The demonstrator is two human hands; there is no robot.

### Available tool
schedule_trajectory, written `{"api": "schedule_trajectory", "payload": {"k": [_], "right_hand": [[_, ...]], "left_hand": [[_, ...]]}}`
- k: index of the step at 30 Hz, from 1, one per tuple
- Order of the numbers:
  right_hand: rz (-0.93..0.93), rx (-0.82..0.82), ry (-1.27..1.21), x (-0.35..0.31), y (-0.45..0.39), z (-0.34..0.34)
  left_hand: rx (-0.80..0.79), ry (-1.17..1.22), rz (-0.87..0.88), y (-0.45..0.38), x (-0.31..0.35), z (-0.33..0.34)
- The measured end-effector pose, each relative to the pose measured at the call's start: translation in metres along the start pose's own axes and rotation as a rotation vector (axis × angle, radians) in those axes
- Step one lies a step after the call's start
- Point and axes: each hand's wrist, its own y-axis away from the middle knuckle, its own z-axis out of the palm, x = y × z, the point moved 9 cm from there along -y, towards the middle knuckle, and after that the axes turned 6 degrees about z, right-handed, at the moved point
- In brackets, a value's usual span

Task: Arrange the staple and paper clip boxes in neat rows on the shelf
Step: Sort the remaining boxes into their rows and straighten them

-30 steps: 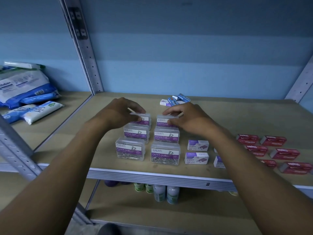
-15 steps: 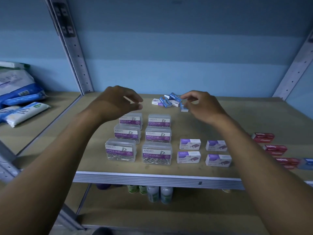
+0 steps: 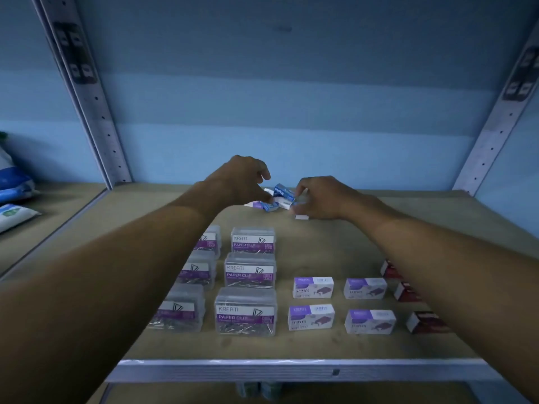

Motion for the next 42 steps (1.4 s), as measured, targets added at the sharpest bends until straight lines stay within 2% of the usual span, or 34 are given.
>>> {"api": "schedule_trajectory", "payload": {"k": [7, 12, 18, 23, 31, 38, 42], "right_hand": [[-0.064, 0.004, -0.031, -0.011, -0.009, 0.014], [-0.037, 0.044, -0.118, -0.003, -0.015, 0.021], [-0.027, 0.066, -0.21, 0.002, -0.009, 0.021], [-0.029, 0.085, -0.278, 0.016, 0.005, 0.016], [-0.034, 0.075, -0.449, 0.027, 0.05, -0.012], [0.125, 0.048, -0.627, 0.049, 0.095, -0.026], [0.136, 0.086, -0.638, 0.059, 0.121, -0.03]], "left_hand": [[-0.141, -0.215, -0.091, -0.02, -0.015, 0.034], [-0.104, -0.23, -0.167, -0.025, -0.027, 0.042], [-0.029, -0.241, -0.162, -0.03, -0.022, 0.036], [-0.079, -0.259, -0.178, -0.029, -0.011, 0.046], [0.003, -0.155, -0.165, -0.018, 0.008, 0.036], [0.088, 0.071, -0.173, 0.018, 0.058, 0.017], [0.095, 0.017, -0.227, 0.042, 0.076, 0.006]]}}
